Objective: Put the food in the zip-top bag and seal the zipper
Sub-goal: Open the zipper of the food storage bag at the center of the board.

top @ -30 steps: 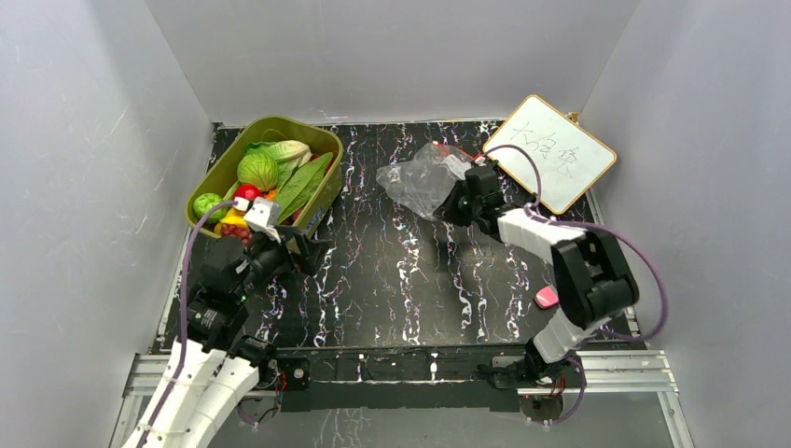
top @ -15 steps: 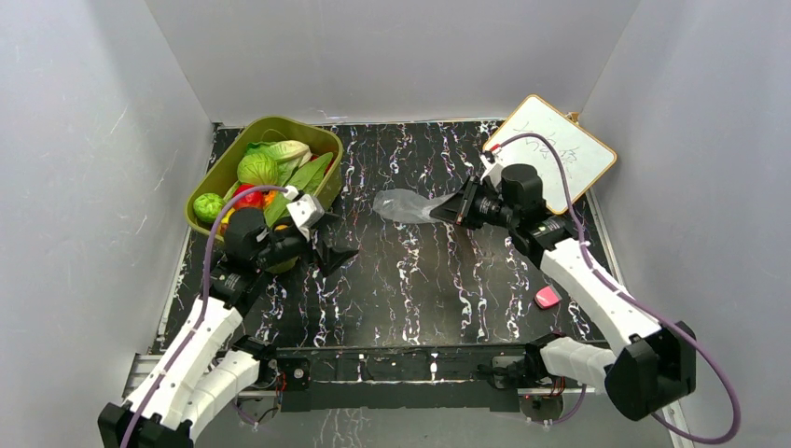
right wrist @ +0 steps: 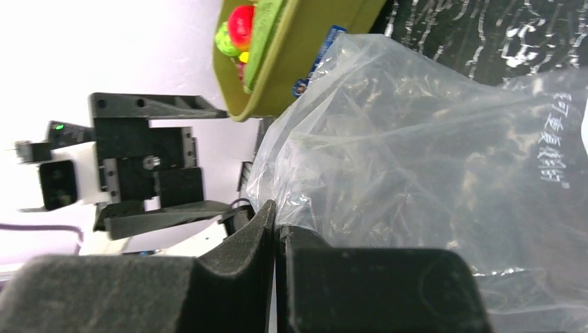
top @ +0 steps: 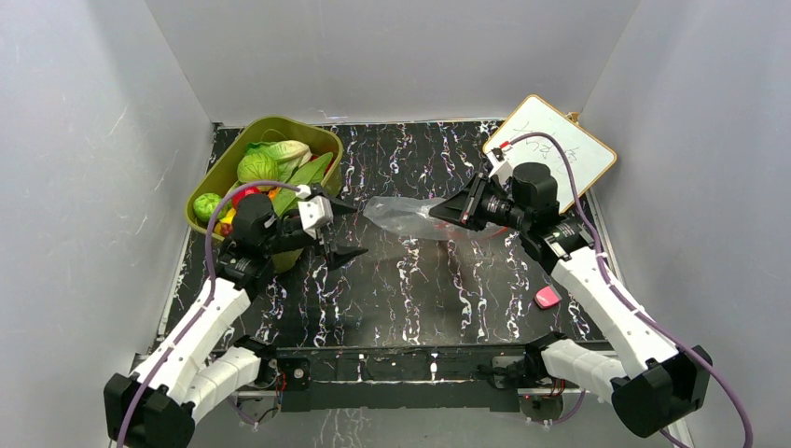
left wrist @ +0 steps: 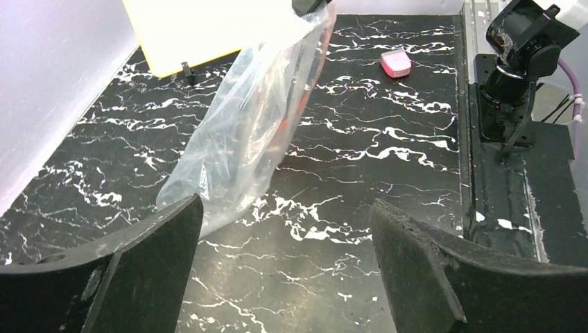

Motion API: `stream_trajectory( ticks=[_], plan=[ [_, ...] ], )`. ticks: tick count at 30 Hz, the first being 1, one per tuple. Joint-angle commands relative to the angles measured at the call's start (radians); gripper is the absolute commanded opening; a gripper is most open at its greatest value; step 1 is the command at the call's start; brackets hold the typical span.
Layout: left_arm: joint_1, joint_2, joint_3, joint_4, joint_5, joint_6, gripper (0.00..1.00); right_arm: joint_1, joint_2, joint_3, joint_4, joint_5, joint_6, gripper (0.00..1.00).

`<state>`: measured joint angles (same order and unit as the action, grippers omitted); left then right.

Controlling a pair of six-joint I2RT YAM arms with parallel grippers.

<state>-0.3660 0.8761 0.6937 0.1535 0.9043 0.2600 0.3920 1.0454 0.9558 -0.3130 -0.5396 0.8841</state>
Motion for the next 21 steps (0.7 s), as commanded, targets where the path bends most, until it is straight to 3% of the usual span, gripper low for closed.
stream_trajectory(
  ticks=[1, 7, 12, 17, 19, 20, 21],
  plan=[
    [-0.031, 0.069, 0.064, 0.101, 0.062, 0.069, 0.87, 0.005, -0.048, 0.055, 0.112, -0.040, 0.118, 0.00],
    [-0.099, 0.183, 0.147, 0.083, 0.049, 0.124, 0.78, 0.011, -0.036, 0.068, 0.151, -0.076, 0.141, 0.00],
    [-0.127, 0.229, 0.128, 0.186, -0.014, 0.076, 0.73, 0.019, -0.011, 0.078, 0.180, -0.127, 0.115, 0.00],
    [-0.134, 0.259, 0.133, 0.188, -0.036, 0.071, 0.59, 0.021, -0.007, 0.059, 0.203, -0.146, 0.096, 0.00],
    [-0.135, 0.271, 0.135, 0.198, -0.038, 0.054, 0.49, 0.021, -0.009, 0.047, 0.224, -0.148, 0.096, 0.00],
    [-0.135, 0.277, 0.138, 0.197, -0.035, 0.049, 0.40, 0.020, -0.008, 0.045, 0.228, -0.146, 0.094, 0.00],
    [-0.136, 0.281, 0.141, 0.192, -0.034, 0.046, 0.25, 0.020, -0.005, 0.046, 0.228, -0.145, 0.086, 0.00]
  ],
)
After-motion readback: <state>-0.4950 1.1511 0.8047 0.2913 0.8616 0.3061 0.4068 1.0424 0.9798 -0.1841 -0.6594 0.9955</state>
